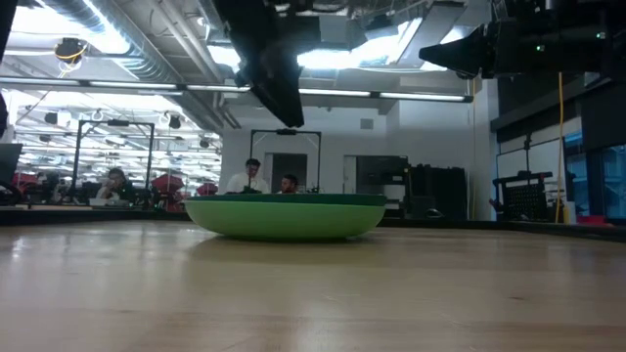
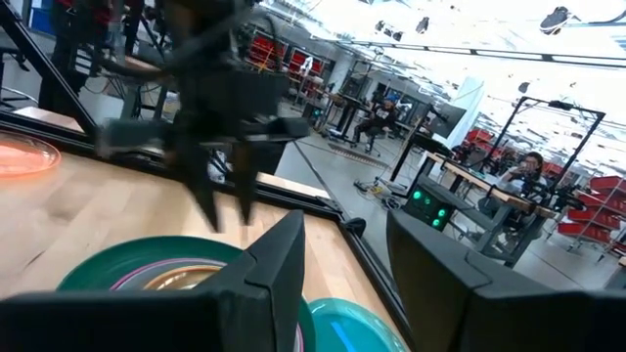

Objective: Stack plastic plates
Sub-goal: Stack the light blue plate on top of the light green plate

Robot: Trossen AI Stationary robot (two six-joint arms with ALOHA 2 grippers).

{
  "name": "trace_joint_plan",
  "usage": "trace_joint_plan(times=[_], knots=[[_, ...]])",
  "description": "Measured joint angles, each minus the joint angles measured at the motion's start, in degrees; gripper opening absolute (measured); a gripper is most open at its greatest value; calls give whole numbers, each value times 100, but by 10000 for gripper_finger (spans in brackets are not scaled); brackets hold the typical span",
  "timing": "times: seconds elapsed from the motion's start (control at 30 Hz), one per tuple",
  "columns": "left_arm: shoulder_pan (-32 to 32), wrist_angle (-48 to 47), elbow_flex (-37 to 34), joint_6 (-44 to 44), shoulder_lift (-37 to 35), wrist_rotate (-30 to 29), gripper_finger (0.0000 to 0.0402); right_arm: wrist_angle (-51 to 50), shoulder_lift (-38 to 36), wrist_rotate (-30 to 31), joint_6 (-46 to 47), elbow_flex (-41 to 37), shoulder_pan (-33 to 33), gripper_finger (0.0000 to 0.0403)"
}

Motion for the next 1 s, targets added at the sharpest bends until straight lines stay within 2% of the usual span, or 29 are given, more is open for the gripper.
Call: trace_joint_plan(times=[0.1, 0.37, 0.6, 0.83, 1.0], knots=[[299, 0, 0, 19, 0, -204, 128, -2, 0, 0, 0, 0, 0, 144], [1299, 3, 0, 50, 0, -216, 128, -1, 0, 0, 0, 0, 0, 144], [2187, 40, -65, 57, 77, 244, 128, -1, 0, -1, 0, 0, 0, 144], [2745, 657, -421, 414, 109, 53, 128, 0, 0, 0, -118, 0, 2, 144], [3176, 847, -636, 499, 109, 599, 128, 51, -1, 0, -118, -2, 0, 144]])
